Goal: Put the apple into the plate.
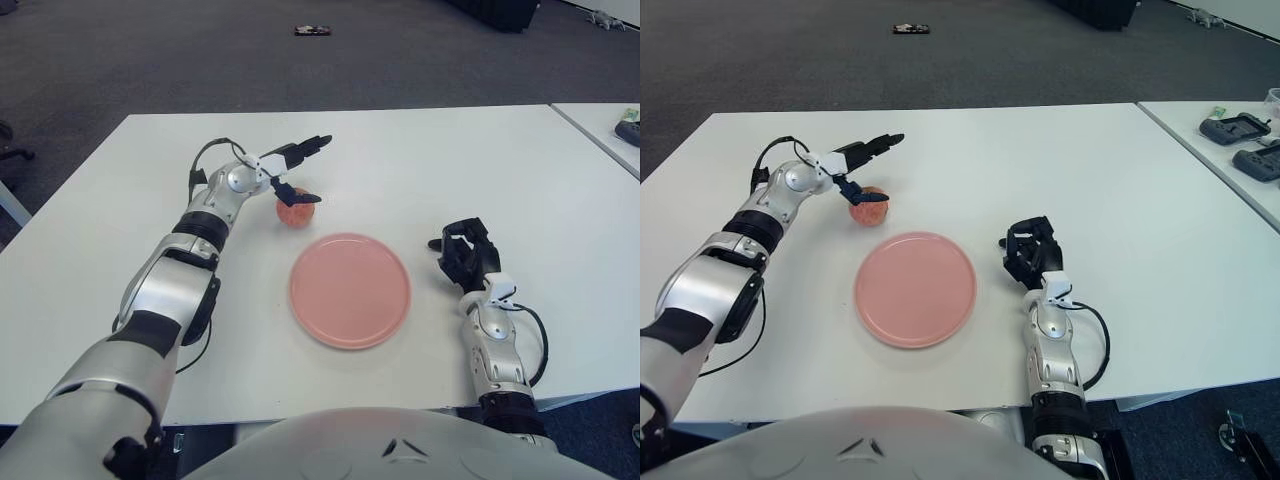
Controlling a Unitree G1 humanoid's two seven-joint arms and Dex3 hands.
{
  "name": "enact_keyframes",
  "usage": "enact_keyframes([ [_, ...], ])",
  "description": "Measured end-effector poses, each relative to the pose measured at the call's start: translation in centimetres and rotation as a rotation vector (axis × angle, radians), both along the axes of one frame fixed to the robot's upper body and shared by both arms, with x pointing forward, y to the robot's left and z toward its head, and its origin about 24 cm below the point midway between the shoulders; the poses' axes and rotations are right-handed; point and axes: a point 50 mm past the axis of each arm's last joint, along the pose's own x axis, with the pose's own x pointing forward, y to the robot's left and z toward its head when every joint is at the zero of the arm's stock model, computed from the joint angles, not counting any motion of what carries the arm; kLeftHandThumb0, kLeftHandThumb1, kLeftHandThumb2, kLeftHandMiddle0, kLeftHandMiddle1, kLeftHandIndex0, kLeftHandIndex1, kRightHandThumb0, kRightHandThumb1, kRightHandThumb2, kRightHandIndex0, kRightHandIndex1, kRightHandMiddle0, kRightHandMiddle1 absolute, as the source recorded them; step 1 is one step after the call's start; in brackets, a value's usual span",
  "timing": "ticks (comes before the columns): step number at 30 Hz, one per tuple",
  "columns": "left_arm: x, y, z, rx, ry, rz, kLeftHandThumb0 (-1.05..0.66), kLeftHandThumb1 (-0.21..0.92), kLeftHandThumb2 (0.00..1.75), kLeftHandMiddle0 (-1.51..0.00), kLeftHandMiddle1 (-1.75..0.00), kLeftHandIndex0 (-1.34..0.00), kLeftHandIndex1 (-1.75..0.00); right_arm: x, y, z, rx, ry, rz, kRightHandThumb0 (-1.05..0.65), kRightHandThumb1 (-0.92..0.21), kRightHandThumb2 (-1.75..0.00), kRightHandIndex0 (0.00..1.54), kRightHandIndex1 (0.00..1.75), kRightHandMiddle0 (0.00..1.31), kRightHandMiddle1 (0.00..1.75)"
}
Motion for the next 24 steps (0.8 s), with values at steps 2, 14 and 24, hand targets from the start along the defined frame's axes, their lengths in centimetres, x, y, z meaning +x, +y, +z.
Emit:
enact_keyframes([
  [2,0.0,-0.3,0.0,0.001,0.004,-0.006,-0.75,0.34,0.80,0.00,0.00,0.00,0.00,0.0,0.0,0.0,0.000,0.000,0.000,-0.36,-0.78,-0.72,0.48,1.23,0.27,1.75],
  [14,0.0,-2.3,-2.1,0.126,0.105,-0.016,-0.84,0.41,0.71,0.00,0.00,0.00,0.00,0.0,-0.1,0.0,0.002,-0.002,-0.002,-0.36,-0.79,-0.71,0.49,1.24,0.26,1.75],
  [24,-0.1,-2.4,-3.2,0.255,0.153,-0.020,-0.84,0.42,0.70,0.00,0.00,0.00,0.00,-0.1,-0.4,0.0,0.000,-0.006,-0.011,-0.36,-0.79,-0.72,0.50,1.25,0.27,1.75],
])
